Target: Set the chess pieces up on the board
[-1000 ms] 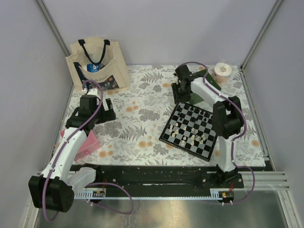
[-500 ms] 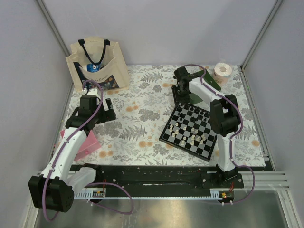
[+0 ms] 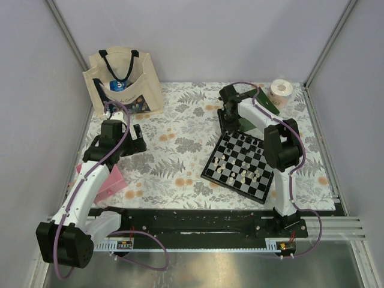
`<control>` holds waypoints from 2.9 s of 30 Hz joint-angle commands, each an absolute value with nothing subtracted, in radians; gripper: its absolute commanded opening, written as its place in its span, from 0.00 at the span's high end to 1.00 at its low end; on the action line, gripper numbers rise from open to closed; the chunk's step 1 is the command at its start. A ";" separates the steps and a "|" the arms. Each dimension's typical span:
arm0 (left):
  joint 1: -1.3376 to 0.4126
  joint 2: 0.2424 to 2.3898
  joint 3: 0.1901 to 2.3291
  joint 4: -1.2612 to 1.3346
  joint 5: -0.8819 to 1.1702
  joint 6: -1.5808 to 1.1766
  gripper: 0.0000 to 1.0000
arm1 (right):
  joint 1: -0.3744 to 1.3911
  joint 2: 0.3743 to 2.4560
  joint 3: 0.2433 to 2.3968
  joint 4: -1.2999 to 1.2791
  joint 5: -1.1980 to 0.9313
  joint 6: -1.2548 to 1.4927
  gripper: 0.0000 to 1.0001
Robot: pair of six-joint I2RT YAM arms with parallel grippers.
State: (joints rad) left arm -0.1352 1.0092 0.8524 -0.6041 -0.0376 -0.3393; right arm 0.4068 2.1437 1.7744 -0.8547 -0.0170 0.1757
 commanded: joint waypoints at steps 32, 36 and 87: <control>-0.132 1.002 0.893 -0.580 -0.034 -0.328 0.01 | 0.396 2.183 1.878 -0.859 0.109 0.196 0.89; -0.132 1.005 0.894 -0.578 -0.032 -0.328 0.01 | 0.391 2.187 1.878 -0.859 0.106 0.199 0.89; -0.132 0.993 0.894 -0.580 -0.025 -0.328 0.01 | 0.377 1.981 1.823 -0.858 0.061 0.207 0.58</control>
